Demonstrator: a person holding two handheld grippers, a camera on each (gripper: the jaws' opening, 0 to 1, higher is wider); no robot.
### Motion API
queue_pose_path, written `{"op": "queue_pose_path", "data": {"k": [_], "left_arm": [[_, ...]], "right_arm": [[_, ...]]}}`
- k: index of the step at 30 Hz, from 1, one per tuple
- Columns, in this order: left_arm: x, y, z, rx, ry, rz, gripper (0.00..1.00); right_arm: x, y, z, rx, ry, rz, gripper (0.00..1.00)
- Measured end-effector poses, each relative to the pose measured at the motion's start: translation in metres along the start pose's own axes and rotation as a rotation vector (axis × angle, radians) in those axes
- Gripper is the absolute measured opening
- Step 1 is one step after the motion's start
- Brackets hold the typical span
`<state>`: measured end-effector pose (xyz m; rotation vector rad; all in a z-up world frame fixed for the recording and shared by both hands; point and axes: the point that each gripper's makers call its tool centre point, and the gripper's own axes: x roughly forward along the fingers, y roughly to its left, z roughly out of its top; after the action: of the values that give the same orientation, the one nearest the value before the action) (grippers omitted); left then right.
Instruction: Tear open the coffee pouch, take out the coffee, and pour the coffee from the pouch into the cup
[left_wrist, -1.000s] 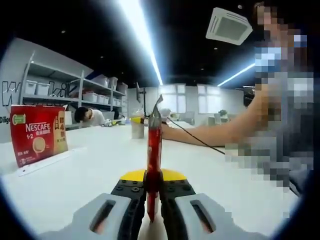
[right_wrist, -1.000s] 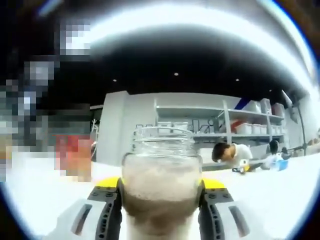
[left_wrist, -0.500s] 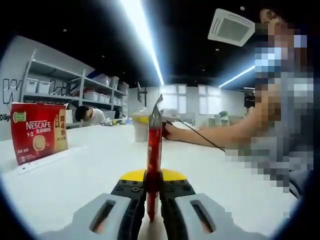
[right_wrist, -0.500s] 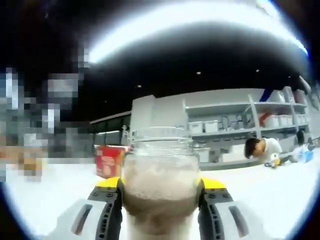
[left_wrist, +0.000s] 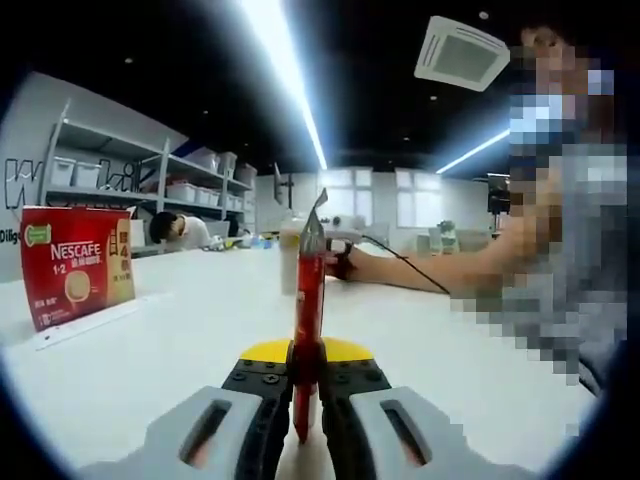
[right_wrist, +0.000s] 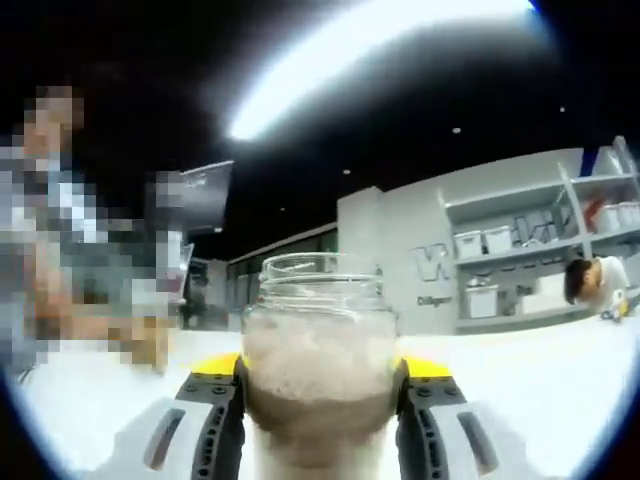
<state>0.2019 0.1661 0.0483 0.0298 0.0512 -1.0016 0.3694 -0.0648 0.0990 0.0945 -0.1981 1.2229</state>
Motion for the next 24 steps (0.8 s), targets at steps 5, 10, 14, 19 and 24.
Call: {"op": "queue_pose_path", "data": {"k": [5, 10, 14, 19, 24], "left_arm": [[-0.005, 0.013, -0.002, -0.009, 0.001, 0.000, 0.12], [-0.006, 0.017, -0.002, -0.015, 0.002, 0.001, 0.12], [-0.006, 0.015, -0.002, -0.016, 0.002, 0.000, 0.12], [-0.005, 0.012, -0.002, -0.015, 0.002, 0.001, 0.12], [-0.004, 0.007, -0.001, -0.013, 0.003, 0.002, 0.12]], "right_arm": [[0.012, 0.021, -0.002, 0.017, 0.010, 0.085, 0.59], [0.025, 0.042, -0.004, 0.032, 0.028, 0.170, 0.59], [0.041, 0.077, -0.006, 0.056, 0.028, 0.310, 0.59], [0.055, 0.123, -0.008, 0.076, 0.031, 0.459, 0.59], [0.067, 0.177, -0.009, 0.099, 0.033, 0.633, 0.59]]}}
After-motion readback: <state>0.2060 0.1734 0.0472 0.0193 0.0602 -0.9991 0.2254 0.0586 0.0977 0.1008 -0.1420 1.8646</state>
